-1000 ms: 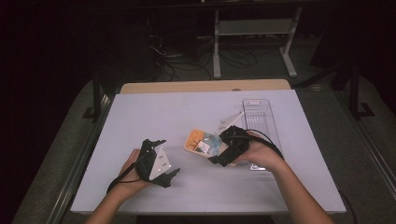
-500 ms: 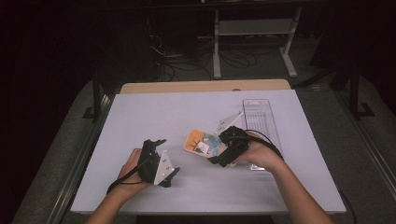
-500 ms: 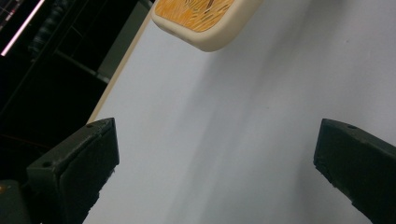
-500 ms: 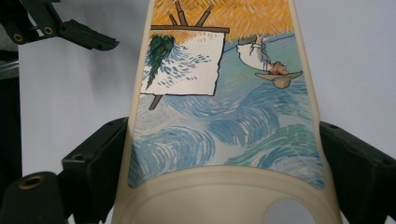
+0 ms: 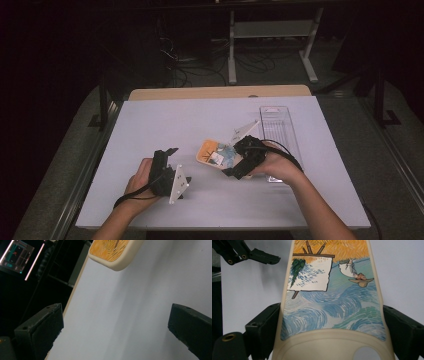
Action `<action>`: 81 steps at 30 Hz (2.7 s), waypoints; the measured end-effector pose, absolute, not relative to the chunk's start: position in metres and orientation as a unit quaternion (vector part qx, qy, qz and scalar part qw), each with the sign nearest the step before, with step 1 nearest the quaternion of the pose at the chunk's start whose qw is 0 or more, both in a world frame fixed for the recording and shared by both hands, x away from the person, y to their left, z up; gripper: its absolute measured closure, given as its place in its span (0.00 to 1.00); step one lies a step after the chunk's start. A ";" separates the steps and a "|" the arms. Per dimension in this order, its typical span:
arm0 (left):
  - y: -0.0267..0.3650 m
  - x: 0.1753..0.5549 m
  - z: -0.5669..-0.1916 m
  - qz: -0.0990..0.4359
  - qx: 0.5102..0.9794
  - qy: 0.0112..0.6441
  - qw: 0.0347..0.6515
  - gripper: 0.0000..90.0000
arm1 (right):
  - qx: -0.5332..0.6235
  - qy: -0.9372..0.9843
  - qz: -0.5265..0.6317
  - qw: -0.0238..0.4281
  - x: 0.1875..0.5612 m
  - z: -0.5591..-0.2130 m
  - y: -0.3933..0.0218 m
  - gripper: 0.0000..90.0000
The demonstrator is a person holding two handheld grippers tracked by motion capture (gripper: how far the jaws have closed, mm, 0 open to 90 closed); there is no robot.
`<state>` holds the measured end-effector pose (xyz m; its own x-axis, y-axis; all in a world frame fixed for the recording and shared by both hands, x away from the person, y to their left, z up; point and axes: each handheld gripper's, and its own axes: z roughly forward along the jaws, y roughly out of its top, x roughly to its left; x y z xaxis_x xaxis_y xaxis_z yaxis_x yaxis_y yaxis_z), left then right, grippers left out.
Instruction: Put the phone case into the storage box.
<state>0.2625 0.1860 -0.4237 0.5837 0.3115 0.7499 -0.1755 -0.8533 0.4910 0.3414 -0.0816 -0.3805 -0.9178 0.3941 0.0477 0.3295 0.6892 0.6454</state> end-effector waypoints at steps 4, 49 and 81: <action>0.184 0.261 -0.424 0.468 0.844 0.031 0.260 0.00 | 0.195 0.918 0.341 0.050 0.342 -0.381 -0.081 0.11; 0.167 0.256 -0.433 0.584 0.784 -0.044 0.206 0.00 | 0.194 0.912 0.359 0.029 0.352 -0.374 -0.041 0.11; 0.156 0.244 -0.443 0.619 0.754 -0.111 0.189 0.28 | 0.183 0.917 0.354 0.028 0.343 -0.379 -0.031 0.11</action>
<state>0.2436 0.1560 -0.4429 0.2084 0.0657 0.9758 -0.4016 -0.9040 0.1466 0.3434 -0.0308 -0.3792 -0.9318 0.3546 0.0782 0.3150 0.6823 0.6597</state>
